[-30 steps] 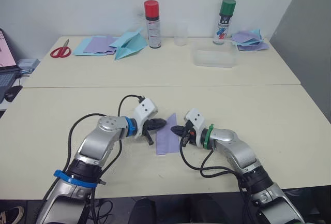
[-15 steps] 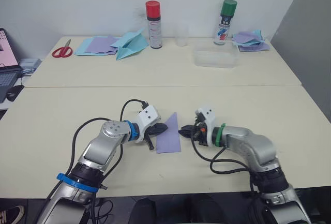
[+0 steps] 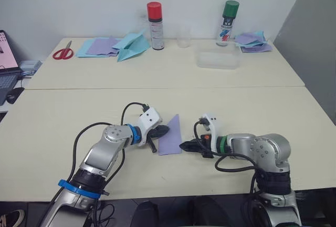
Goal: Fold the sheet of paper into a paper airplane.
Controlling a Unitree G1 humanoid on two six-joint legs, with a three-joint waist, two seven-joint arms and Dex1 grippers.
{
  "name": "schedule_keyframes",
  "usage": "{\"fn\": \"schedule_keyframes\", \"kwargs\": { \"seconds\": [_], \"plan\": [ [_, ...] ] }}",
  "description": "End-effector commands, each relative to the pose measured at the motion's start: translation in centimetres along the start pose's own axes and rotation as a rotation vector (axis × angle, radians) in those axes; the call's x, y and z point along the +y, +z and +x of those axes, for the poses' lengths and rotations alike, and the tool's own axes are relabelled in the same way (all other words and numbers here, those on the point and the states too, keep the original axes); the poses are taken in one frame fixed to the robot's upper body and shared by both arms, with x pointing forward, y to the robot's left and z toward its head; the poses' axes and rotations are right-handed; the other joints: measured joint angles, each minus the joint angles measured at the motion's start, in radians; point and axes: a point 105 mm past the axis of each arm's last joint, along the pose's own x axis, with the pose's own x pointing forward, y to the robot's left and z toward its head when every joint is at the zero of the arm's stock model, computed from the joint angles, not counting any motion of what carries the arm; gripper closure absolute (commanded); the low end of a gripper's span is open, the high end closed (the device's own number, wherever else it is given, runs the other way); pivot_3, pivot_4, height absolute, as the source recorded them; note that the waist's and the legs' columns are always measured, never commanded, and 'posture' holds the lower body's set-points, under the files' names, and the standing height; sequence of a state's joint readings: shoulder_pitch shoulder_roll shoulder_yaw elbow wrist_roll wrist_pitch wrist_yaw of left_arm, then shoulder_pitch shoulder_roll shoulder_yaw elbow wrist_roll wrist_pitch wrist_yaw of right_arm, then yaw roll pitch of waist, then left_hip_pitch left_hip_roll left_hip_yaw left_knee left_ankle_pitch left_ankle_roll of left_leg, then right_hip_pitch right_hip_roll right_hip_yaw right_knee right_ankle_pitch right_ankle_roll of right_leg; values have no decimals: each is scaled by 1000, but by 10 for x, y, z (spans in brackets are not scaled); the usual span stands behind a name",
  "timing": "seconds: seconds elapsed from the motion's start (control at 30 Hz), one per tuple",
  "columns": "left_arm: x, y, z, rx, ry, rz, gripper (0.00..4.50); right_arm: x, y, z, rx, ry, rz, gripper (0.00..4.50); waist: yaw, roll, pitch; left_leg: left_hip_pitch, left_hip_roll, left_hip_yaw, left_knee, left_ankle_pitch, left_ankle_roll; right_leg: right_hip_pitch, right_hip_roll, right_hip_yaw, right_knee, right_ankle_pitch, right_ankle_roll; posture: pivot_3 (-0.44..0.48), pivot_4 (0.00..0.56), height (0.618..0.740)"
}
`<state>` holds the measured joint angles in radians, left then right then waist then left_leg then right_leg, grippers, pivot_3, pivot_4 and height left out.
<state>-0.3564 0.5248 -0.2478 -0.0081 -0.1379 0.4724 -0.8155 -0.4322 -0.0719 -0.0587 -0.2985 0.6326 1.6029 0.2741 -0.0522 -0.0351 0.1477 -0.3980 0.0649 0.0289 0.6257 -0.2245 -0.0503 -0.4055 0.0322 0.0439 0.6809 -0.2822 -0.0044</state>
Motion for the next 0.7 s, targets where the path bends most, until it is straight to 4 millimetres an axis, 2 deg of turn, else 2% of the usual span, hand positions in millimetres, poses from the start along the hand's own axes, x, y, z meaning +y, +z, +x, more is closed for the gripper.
{"fn": "schedule_keyframes", "kwargs": {
  "seconds": [0.03,0.23,0.57,0.63,0.7],
  "plan": [
    [-8,-26,3,91,-7,-55,4500,5,-8,13,45,9,52,2186,-2,0,-2,0,0,0,0,0,0,0,0,0,0,0,0,0,150,740],
    [-10,-26,2,91,-1,-62,4500,17,-7,27,74,48,99,2186,-8,-1,-5,1,1,0,-1,0,0,1,0,1,0,0,0,0,150,740],
    [-10,-29,0,94,8,-67,4500,27,4,30,47,120,174,2186,-17,-1,-6,3,2,0,-3,0,0,1,1,1,0,0,0,0,150,740],
    [-10,-29,0,95,8,-67,4500,29,9,27,43,127,142,2186,-18,0,-6,3,2,-1,-3,0,0,1,1,1,0,0,0,0,150,740],
    [-9,-29,0,94,8,-67,4500,32,12,20,56,119,28,2186,-18,1,-5,2,2,-1,-3,0,0,0,1,1,0,0,0,0,150,740]
  ]
}}
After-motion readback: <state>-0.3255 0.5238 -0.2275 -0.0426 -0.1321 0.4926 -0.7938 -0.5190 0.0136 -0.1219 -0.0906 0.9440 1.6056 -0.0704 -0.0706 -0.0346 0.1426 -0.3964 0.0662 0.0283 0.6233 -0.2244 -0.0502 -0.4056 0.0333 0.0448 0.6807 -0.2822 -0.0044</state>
